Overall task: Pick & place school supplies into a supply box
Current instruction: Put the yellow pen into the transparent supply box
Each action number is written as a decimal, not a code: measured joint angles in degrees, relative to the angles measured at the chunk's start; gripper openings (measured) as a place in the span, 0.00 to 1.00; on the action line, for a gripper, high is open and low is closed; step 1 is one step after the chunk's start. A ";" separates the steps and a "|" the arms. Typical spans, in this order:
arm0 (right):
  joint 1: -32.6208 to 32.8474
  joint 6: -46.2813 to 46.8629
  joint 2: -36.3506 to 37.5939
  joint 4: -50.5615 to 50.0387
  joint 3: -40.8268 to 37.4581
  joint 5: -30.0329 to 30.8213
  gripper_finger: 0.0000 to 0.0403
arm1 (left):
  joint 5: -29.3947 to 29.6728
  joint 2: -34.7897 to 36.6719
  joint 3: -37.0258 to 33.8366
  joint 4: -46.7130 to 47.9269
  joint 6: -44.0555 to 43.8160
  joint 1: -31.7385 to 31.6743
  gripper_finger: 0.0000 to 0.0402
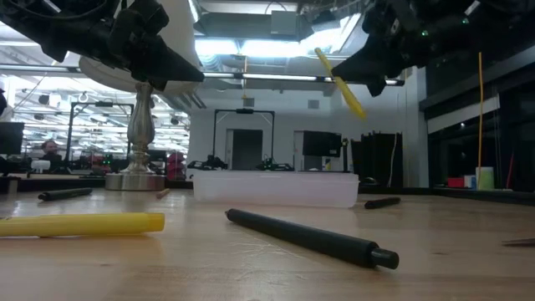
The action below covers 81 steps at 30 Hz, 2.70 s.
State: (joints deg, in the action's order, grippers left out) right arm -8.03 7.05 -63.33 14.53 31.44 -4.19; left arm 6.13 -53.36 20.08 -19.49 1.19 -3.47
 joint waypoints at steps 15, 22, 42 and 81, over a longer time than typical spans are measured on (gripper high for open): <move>3.30 -1.26 0.00 2.78 0.00 0.05 0.10 | 0.00 0.00 0.00 -0.02 0.02 0.00 0.01; 3.32 -1.13 0.00 4.41 0.00 0.09 0.09 | 0.00 0.00 0.00 0.00 0.02 -0.02 0.02; 4.17 3.04 -5.90 -2.26 7.90 2.18 0.09 | 0.02 0.00 -0.02 -0.02 0.02 -0.02 0.01; 3.93 -1.55 -39.21 -40.65 41.55 5.06 0.11 | 0.00 0.00 -0.02 0.00 0.02 -0.01 0.02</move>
State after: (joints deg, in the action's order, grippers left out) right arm -4.10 5.50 -102.54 -26.12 72.99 0.86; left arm 6.13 -53.36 20.05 -19.49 1.21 -3.48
